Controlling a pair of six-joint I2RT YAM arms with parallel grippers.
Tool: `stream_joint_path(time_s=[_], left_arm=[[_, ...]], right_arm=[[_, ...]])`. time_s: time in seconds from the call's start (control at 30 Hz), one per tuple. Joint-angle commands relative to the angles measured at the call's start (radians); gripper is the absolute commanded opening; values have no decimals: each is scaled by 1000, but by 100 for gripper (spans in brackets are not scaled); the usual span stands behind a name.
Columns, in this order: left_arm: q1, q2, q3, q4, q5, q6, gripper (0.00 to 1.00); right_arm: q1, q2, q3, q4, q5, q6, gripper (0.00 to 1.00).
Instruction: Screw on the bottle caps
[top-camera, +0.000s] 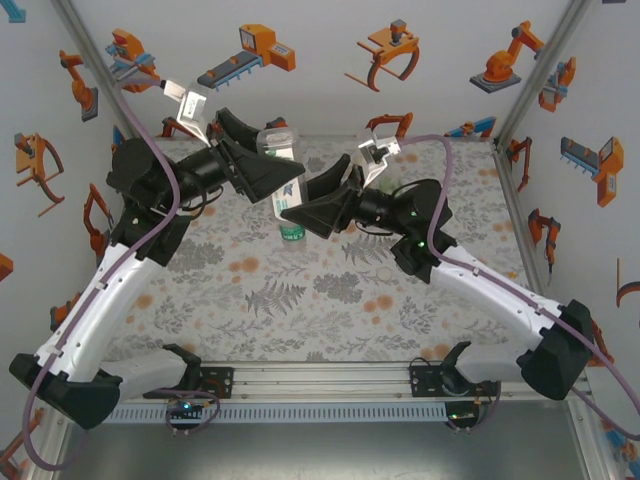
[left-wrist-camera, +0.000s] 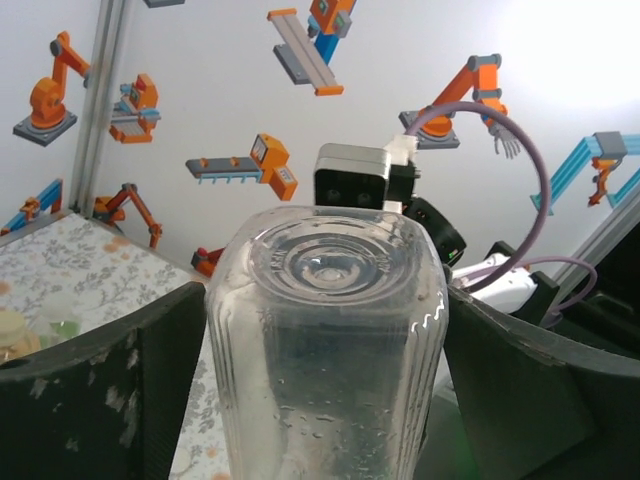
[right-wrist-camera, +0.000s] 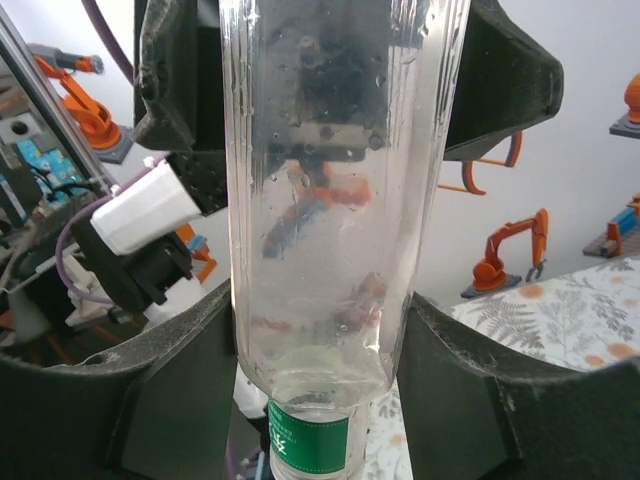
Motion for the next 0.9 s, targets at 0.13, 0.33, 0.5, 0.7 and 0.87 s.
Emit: stream_joint_path(time_s=[0.13,0.33,0.5,0.7,0.87], left_arm=[[22,-81,61,-255,-18,166,92],[62,-131,102,-486,-16,281,94],[76,-145,133,-675,-8,377,95],[78,-109,192,-909,16,492,95],[76,-66,204,-976,86,498,94]], right_arm=[[3,-122,39,-498,44,-435,30],[5,-151,143,-940,162,-828,27],[29,-161,224,-1159,257,-1171,22],[169,-187,248,-1246,550,-1627,19],[310,-187,227,-1233,798,-1955,17]])
